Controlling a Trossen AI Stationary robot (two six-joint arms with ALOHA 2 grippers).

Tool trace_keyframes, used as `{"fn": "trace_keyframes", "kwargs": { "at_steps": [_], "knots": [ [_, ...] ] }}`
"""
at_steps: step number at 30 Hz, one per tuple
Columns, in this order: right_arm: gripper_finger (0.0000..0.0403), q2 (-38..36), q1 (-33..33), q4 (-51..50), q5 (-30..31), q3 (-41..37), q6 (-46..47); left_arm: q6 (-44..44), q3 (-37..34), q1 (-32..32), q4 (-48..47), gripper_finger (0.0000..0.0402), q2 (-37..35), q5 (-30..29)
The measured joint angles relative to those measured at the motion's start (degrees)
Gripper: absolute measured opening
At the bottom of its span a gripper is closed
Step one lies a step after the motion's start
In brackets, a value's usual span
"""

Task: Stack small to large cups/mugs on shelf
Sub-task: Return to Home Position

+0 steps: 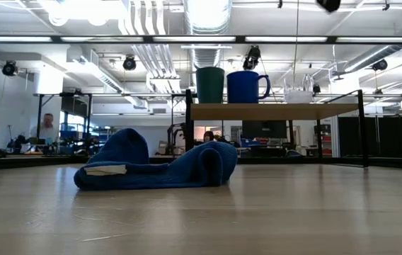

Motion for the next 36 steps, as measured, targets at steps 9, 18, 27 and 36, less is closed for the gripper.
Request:
{"fn": "trace_keyframes", "kwargs": {
  "at_steps": [9, 18, 27, 36],
  "knots": [
    [0.0069, -4.4, 6.8, 15.7, 12.9, -19.9, 4.7, -14.5, -8.3, -2.4, -5.0, 0.0111, -8.7, -1.7],
    [0.0079, -16.5, 10.3, 29.1, 13.1, -36.7, 4.3, -14.4, -27.8, -3.9, 9.2, 0.0111, -19.1, -3.6],
    [0.0071, -23.1, 11.5, 46.0, 12.8, -50.2, 0.9, -12.9, -44.1, -3.9, 30.9, 0.0111, -26.5, -3.6],
    [0.0068, -29.4, 11.5, 46.5, 12.0, -53.6, 1.5, -16.6, -52.0, -3.9, 31.6, 0.0111, -32.6, -3.5]
  ]
}}
